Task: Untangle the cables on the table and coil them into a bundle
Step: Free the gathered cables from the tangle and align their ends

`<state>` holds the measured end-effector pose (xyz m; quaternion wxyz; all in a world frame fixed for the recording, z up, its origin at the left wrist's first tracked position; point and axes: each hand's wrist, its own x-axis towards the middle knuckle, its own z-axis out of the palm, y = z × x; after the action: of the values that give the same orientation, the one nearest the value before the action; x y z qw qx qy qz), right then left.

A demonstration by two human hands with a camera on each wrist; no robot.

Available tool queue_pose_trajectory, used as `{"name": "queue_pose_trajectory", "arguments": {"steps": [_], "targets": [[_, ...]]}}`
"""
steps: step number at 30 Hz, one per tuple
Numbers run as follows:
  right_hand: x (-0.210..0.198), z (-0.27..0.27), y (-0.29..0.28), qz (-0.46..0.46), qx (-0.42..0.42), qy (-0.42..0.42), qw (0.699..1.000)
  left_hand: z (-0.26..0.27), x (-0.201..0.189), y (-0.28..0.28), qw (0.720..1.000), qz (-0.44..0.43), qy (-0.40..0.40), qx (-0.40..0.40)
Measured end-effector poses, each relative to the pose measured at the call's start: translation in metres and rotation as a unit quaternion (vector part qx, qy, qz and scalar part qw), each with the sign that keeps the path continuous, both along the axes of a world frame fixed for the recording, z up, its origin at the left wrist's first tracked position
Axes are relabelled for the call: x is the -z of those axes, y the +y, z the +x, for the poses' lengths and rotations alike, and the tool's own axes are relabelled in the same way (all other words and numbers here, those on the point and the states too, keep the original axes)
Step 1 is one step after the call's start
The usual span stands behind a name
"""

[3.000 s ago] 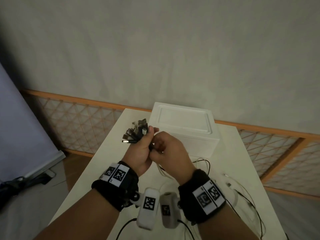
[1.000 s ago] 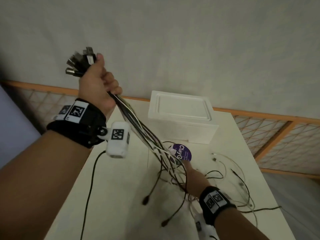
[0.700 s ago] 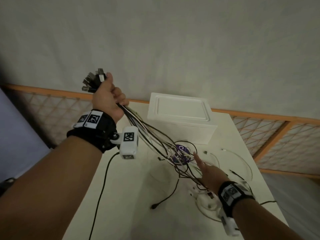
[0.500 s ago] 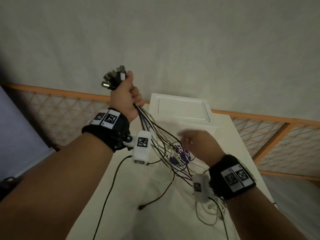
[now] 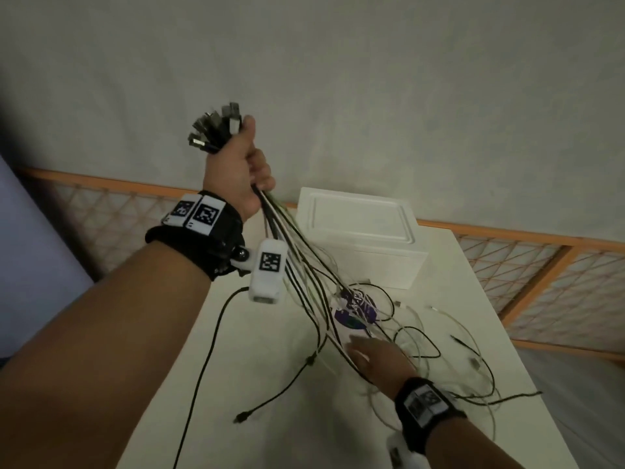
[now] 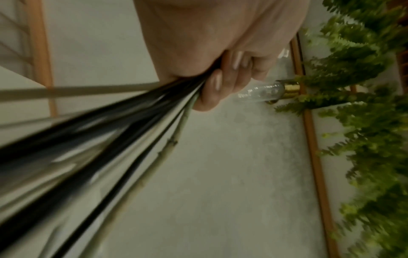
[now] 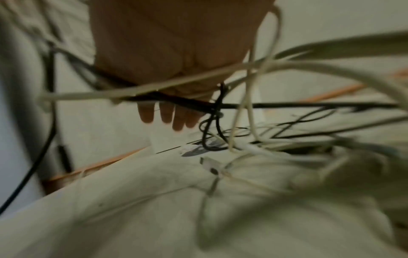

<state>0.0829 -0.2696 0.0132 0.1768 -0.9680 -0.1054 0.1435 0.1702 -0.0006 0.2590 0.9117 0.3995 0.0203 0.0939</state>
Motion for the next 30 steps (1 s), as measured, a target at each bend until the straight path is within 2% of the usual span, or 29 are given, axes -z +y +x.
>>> {"name": "queue_pose_trajectory", "arguments": {"steps": [3, 6, 9, 11, 13, 14, 17, 18, 20, 22, 24, 26, 28, 30], "targets": [[0.004, -0.006, -0.028, -0.056, -0.074, -0.075, 0.993, 0.006, 0.006, 0.008, 0.999, -0.018, 0.027, -0.021], [0.003, 0.000, -0.038, -0.110, -0.059, -0.092, 0.988, 0.009, 0.003, 0.008, 0.999, -0.013, 0.030, -0.022], [-0.003, 0.008, -0.033, 0.022, 0.101, -0.073, 0.992, 0.014, -0.008, 0.007, 1.000, -0.018, 0.010, -0.022], [0.003, 0.012, -0.039, 0.138, 0.212, -0.062, 0.965, 0.017, -0.016, 0.010, 0.999, -0.014, 0.004, -0.031], [0.014, 0.005, -0.049, 0.203, 0.252, -0.065, 0.944, 0.018, -0.017, 0.012, 0.999, -0.006, 0.003, -0.032], [0.018, 0.002, -0.055, 0.193, 0.248, -0.084, 0.946, 0.019, -0.016, 0.011, 1.000, -0.005, 0.001, -0.029], [0.023, -0.009, -0.068, -0.016, 0.150, -0.118, 0.982, 0.018, -0.011, 0.013, 0.999, -0.005, 0.015, -0.031], [0.020, -0.012, -0.072, -0.054, 0.126, -0.082, 0.987, 0.017, -0.009, 0.015, 0.999, -0.006, 0.020, -0.030], [0.010, -0.012, -0.075, -0.063, 0.090, 0.009, 0.994, 0.017, -0.004, 0.015, 0.999, -0.006, 0.026, -0.026], [-0.012, -0.005, -0.068, -0.156, 0.011, 0.107, 0.982, 0.015, 0.001, 0.011, 0.999, 0.000, 0.031, -0.019], [-0.052, 0.010, -0.044, -0.239, -0.070, 0.124, 0.961, 0.013, 0.005, 0.005, 1.000, 0.006, 0.027, -0.008], [-0.106, 0.023, -0.014, -0.186, -0.091, 0.061, 0.976, 0.009, 0.006, -0.003, 1.000, 0.016, 0.019, 0.004], [-0.161, 0.031, 0.012, -0.052, -0.062, -0.107, 0.991, 0.004, 0.006, -0.014, 0.999, 0.033, 0.011, 0.020], [-0.201, 0.032, 0.040, 0.137, -0.013, -0.277, 0.951, -0.004, 0.006, -0.032, 0.998, 0.049, 0.006, 0.047]]}}
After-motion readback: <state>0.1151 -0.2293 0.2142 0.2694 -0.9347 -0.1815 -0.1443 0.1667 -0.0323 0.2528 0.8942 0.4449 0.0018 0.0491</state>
